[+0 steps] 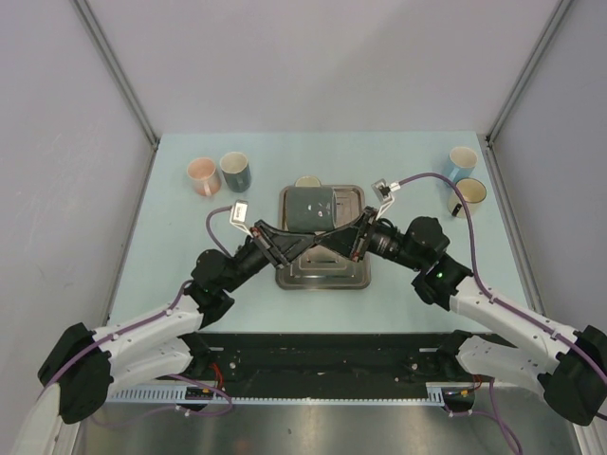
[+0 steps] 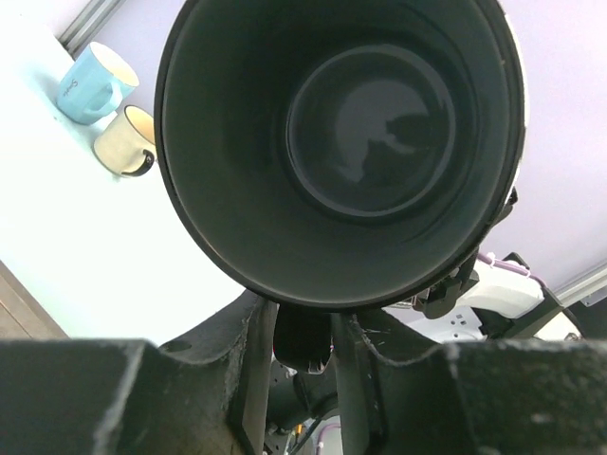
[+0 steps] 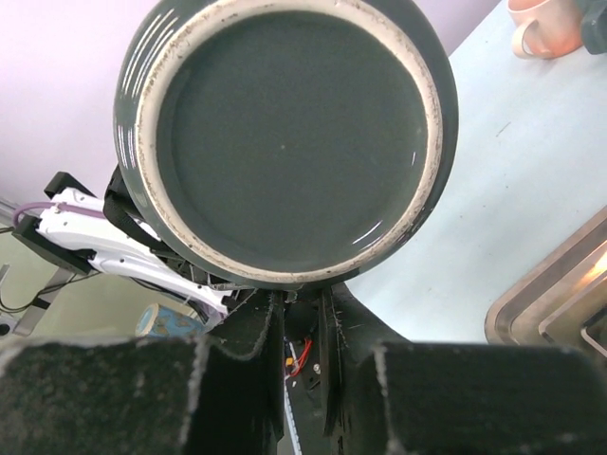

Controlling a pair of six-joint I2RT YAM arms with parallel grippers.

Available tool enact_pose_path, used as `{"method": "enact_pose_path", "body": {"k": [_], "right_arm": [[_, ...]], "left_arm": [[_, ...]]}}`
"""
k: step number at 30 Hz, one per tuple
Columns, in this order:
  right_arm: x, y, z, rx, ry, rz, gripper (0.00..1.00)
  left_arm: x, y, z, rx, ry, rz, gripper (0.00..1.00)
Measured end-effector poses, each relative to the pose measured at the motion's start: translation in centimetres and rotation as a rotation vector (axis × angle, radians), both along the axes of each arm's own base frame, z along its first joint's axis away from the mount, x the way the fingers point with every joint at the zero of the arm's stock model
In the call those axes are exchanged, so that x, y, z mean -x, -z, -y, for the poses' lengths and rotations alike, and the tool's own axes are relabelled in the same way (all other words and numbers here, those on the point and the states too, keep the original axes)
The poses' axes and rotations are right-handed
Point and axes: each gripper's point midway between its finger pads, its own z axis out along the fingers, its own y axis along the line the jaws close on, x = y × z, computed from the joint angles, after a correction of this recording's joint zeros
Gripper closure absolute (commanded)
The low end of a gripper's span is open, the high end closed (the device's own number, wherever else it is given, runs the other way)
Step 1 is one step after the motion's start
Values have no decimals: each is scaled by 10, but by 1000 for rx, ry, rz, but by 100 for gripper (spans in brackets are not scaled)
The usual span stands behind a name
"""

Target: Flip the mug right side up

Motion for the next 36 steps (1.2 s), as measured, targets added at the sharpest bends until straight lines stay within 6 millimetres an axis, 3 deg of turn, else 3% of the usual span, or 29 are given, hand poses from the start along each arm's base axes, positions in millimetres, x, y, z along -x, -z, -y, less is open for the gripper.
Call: {"method": "enact_pose_path", "body": {"k": [3, 4, 6, 14, 16, 17, 20, 23, 36], "right_arm": [[0, 3, -1, 11, 0, 4, 100], [-1, 3, -1, 14, 1, 5, 100], [-1, 4, -1, 16, 3, 5, 100], [-1, -4, -1, 2, 0, 7, 100], [-1, -6, 0, 0, -5, 10, 91], [-1, -6, 0, 0, -10, 10, 80], [-1, -6, 2, -2, -25, 3, 63], [0, -7, 4, -4, -45, 0, 55], [-1, -6, 7, -2, -57, -2, 46]], "left_arm": [[-1, 4, 1, -11, 1, -14, 70], [-1, 5, 1, -10, 2, -18, 87], [-1, 5, 2, -5, 5, -25, 100], [2, -6, 1, 34, 17, 3, 100], [3, -8, 1, 54, 35, 14, 100], [3, -8, 1, 55, 36, 15, 100], [4, -8, 2, 67, 56, 15, 100], [7, -9, 1, 76, 69, 17, 100], [13, -10, -5, 84, 68, 35, 100]]}}
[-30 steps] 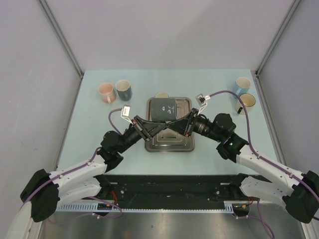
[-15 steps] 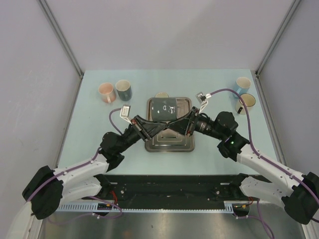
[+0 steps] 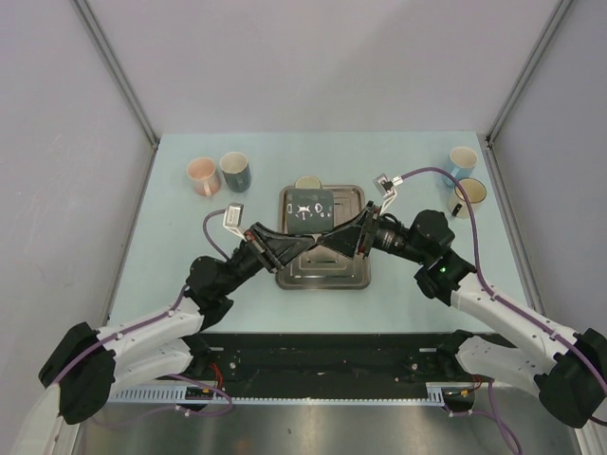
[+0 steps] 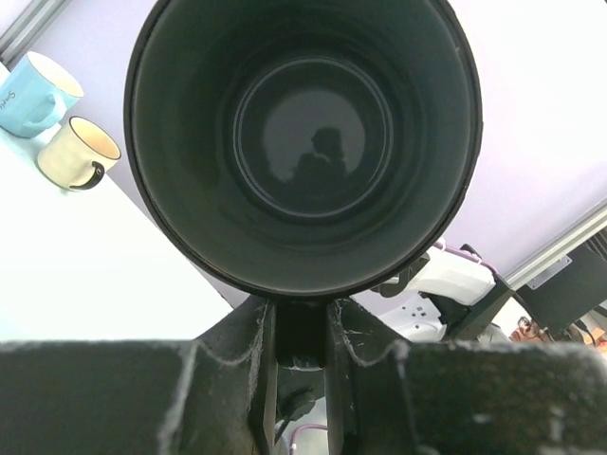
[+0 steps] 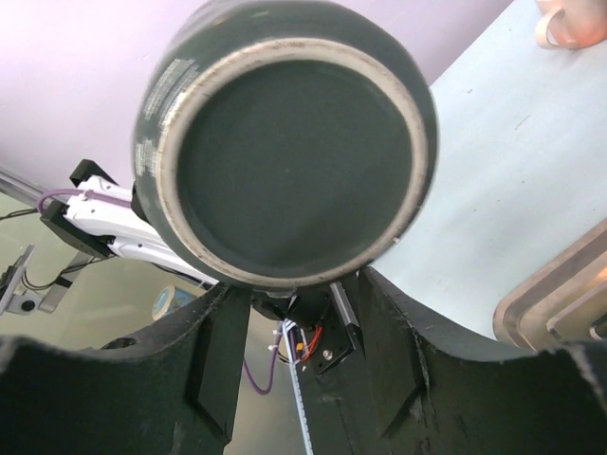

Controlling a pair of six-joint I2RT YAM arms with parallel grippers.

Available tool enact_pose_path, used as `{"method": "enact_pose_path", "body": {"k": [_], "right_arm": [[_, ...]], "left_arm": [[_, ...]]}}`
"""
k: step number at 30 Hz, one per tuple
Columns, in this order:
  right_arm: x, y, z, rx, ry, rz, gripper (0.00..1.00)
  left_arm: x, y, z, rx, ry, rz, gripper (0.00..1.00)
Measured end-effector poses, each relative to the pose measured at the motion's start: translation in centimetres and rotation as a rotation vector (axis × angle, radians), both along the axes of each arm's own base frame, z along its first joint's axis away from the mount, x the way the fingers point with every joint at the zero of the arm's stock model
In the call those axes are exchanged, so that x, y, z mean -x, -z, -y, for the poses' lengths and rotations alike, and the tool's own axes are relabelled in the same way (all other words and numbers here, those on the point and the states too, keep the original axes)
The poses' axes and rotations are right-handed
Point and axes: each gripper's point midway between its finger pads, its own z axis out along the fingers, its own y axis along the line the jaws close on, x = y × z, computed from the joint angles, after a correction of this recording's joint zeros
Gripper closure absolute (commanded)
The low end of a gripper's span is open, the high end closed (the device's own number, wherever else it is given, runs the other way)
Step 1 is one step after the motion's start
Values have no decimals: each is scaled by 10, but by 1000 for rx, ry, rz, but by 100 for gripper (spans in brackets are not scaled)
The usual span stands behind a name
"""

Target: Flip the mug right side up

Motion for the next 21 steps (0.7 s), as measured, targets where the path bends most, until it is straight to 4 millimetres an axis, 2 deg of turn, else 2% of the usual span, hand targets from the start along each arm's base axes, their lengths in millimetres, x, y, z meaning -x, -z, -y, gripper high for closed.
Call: {"method": "enact_pose_path", "body": {"k": [16, 21], "right_arm": [[-3, 8, 3, 53, 24, -2, 46], [1, 2, 8, 59, 33, 21, 46]], "left_arm": [[0, -9, -22, 25, -107, 49, 100], [-2, -14, -31, 19, -159, 70, 100]]}}
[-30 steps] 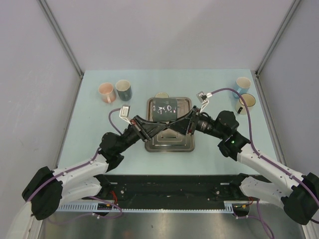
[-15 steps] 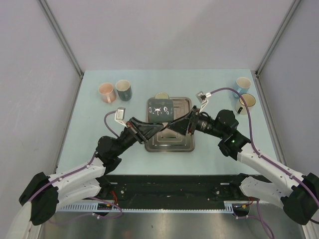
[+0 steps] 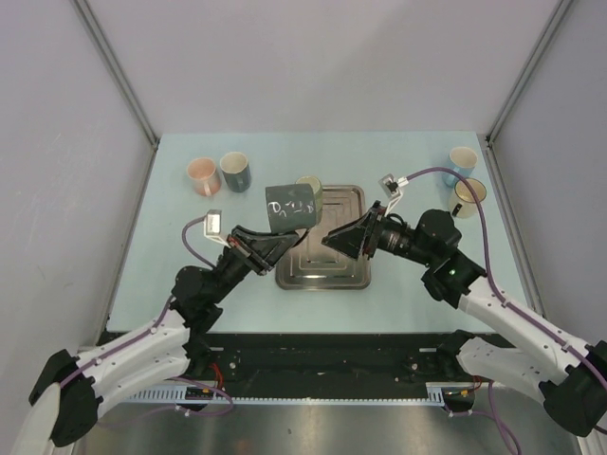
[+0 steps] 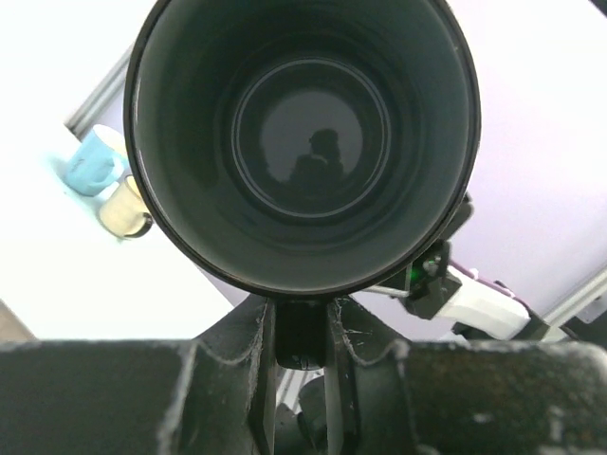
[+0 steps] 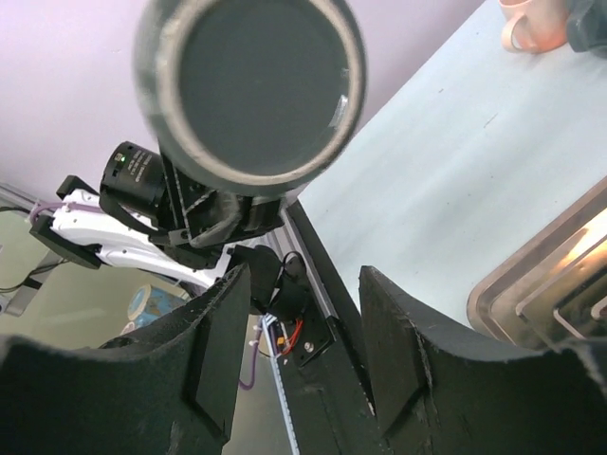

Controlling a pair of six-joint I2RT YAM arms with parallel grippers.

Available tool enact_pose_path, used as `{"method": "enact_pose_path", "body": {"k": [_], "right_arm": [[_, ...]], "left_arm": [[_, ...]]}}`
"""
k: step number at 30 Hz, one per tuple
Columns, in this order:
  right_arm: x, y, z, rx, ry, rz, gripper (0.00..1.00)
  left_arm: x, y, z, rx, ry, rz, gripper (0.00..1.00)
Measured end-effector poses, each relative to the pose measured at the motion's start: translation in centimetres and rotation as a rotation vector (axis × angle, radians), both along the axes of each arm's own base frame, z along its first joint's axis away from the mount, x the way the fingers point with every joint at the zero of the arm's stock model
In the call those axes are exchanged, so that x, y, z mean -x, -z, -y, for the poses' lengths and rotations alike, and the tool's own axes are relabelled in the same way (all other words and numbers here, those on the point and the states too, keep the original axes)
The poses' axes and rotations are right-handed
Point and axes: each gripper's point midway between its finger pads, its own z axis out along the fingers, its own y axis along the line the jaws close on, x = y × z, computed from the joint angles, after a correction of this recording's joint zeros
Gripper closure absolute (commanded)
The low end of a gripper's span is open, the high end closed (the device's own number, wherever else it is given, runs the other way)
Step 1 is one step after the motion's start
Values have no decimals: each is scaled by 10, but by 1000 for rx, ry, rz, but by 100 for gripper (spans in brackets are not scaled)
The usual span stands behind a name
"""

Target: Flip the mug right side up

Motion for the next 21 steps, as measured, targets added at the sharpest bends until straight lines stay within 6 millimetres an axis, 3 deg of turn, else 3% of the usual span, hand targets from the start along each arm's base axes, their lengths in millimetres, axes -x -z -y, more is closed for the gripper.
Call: {"method": "enact_pose_path", "body": {"k": [4, 8, 16, 21], "right_arm": [[6, -11, 7, 13, 20, 36, 47], [10, -13, 18, 55, 70, 66, 49], [4, 28, 33, 229, 178, 25, 52], [0, 48, 44, 321, 232, 9, 52]], "left_arm": [[-9, 11, -10, -61, -71, -15, 100], [-31, 27, -34, -188, -227, -56, 100], [-73, 28, -103, -468, -617, -129, 100], [-94, 51, -137, -692, -776, -224, 100]]}}
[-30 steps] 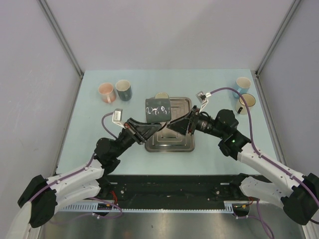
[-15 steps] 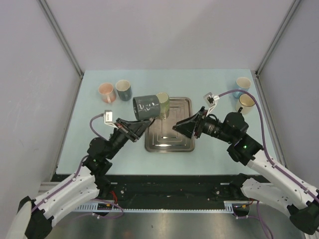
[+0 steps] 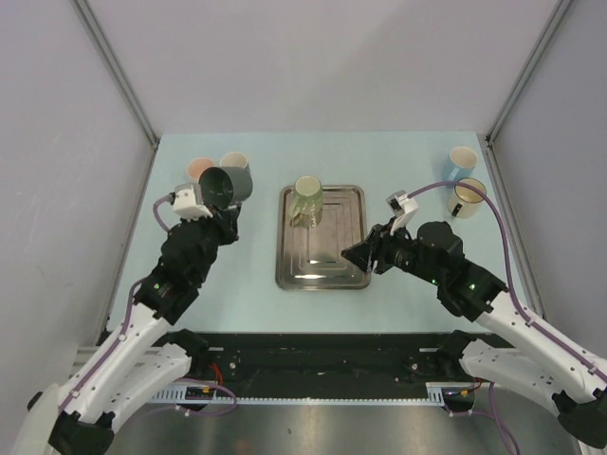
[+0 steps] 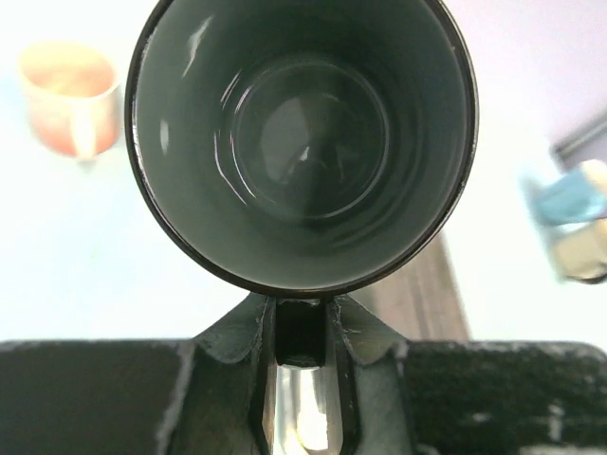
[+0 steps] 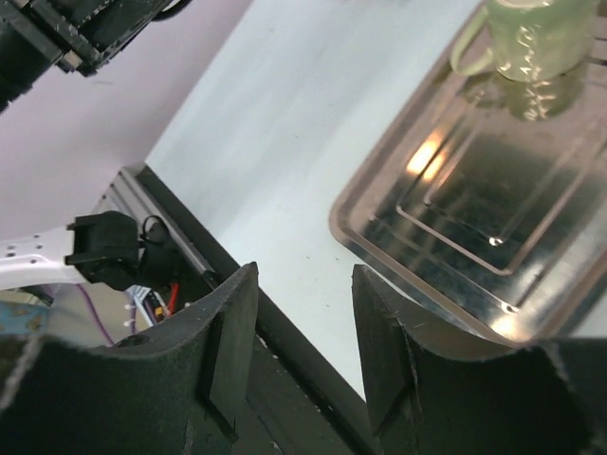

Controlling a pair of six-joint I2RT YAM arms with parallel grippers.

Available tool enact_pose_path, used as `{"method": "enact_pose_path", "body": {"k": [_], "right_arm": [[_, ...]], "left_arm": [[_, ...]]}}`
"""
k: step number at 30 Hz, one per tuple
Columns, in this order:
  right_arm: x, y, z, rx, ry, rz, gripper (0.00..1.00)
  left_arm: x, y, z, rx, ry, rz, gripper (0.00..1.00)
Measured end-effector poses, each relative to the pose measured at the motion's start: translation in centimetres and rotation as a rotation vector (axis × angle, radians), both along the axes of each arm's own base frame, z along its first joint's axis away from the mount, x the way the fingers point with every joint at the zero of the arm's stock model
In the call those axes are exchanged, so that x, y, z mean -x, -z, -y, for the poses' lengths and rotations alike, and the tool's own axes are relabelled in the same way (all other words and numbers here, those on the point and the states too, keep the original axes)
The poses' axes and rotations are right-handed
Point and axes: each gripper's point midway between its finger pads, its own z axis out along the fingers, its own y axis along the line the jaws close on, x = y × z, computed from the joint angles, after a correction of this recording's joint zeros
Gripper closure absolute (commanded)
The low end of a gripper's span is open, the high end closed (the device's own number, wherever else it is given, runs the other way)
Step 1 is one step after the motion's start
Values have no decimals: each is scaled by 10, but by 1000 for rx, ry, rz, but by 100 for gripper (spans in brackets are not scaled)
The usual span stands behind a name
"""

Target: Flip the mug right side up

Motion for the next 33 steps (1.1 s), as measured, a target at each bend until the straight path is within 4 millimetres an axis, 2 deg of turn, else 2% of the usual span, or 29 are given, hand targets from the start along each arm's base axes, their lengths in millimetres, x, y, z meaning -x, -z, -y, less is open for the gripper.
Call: {"method": "enact_pose_path", "body": {"k": [4, 8, 11, 14, 21, 29, 33], "right_arm": [[-2, 6, 11, 40, 45, 1, 52], [-1, 7, 19, 56, 71, 10, 51], [0, 7, 24, 66, 83, 12, 51], [2, 8, 30, 74, 97, 14, 51], [4, 13, 41, 105, 127, 11, 50], [2, 26, 40, 157, 119, -7, 50], [0, 31, 41, 174, 124, -18, 50]], "left_arm": [[-19, 35, -25, -119, -104, -149, 100], [-36, 83, -51, -176, -173, -342, 100], [-47, 116, -60, -193, -186, -472, 100], [-52, 140, -63, -209, -184, -558, 100], [-74, 170, -76, -225, -204, -672, 100], [-90, 204, -89, -260, -222, -759, 100], [-97, 211, -89, -274, -213, -778, 100]]}}
